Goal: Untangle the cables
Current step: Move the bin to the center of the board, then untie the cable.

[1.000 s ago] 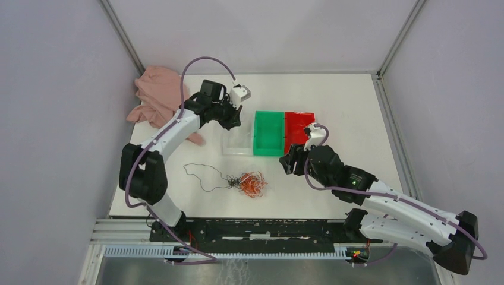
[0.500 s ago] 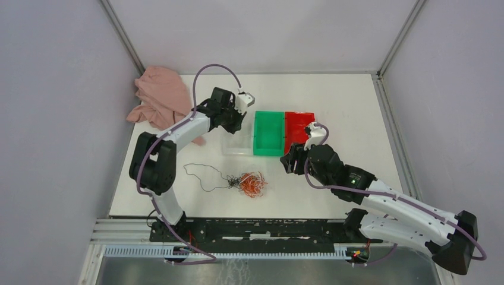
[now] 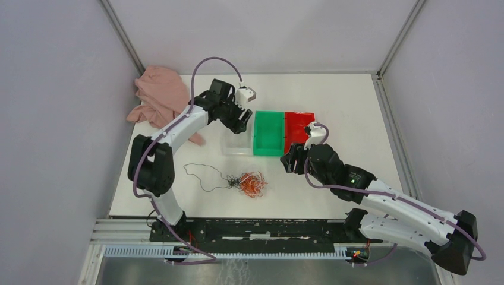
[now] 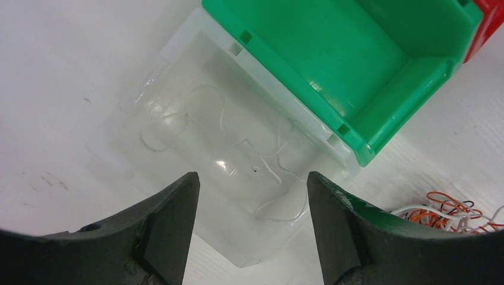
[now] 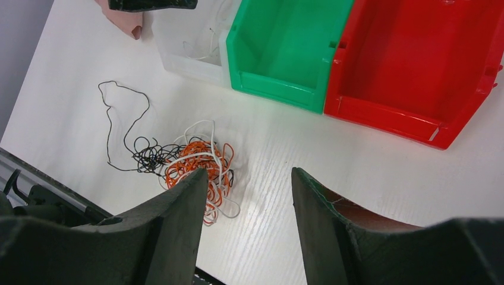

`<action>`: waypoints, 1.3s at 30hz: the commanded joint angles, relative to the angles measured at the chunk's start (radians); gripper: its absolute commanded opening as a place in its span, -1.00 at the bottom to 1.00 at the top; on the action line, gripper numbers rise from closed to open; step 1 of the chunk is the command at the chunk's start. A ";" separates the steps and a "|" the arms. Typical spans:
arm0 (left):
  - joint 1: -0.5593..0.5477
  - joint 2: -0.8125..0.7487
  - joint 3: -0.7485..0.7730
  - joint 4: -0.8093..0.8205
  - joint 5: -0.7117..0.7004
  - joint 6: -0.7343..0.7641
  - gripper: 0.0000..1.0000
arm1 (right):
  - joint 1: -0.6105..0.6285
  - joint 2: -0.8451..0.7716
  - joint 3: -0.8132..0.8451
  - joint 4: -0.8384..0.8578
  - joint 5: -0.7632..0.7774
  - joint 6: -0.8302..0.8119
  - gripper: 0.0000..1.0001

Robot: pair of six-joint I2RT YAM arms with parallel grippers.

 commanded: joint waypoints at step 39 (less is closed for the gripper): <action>-0.035 -0.488 -0.312 -0.234 0.241 0.168 0.90 | -0.039 0.660 0.150 0.352 -0.394 -0.156 0.14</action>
